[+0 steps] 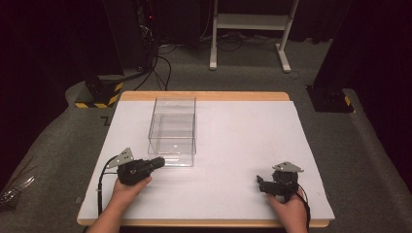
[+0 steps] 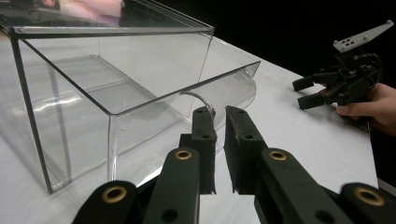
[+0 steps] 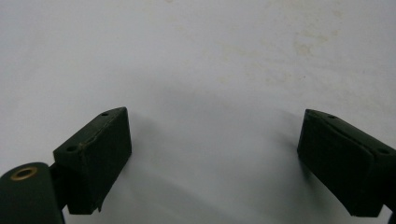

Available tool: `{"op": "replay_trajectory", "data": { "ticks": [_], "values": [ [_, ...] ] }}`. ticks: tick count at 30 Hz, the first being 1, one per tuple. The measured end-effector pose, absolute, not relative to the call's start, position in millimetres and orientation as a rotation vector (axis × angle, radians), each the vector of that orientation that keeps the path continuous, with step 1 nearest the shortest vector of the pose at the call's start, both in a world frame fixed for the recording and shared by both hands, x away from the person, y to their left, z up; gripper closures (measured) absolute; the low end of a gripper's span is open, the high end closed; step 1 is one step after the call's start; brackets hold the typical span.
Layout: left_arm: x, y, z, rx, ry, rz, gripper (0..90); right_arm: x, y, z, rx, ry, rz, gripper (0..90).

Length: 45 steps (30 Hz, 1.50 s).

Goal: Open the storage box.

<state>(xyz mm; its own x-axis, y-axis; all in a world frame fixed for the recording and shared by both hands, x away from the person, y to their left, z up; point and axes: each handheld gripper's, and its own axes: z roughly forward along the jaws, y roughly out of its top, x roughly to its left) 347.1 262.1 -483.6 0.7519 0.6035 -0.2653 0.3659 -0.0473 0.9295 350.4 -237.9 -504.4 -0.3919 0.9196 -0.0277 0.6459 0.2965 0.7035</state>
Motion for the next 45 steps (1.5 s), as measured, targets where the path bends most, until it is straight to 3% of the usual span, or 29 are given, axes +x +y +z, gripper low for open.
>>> {"op": "replay_trajectory", "data": {
  "ticks": [45],
  "values": [
    [301,266,-483,1.745,0.704,0.150,83.4,350,-238,-504,1.397,2.141,0.857,9.9]
  ]
}}
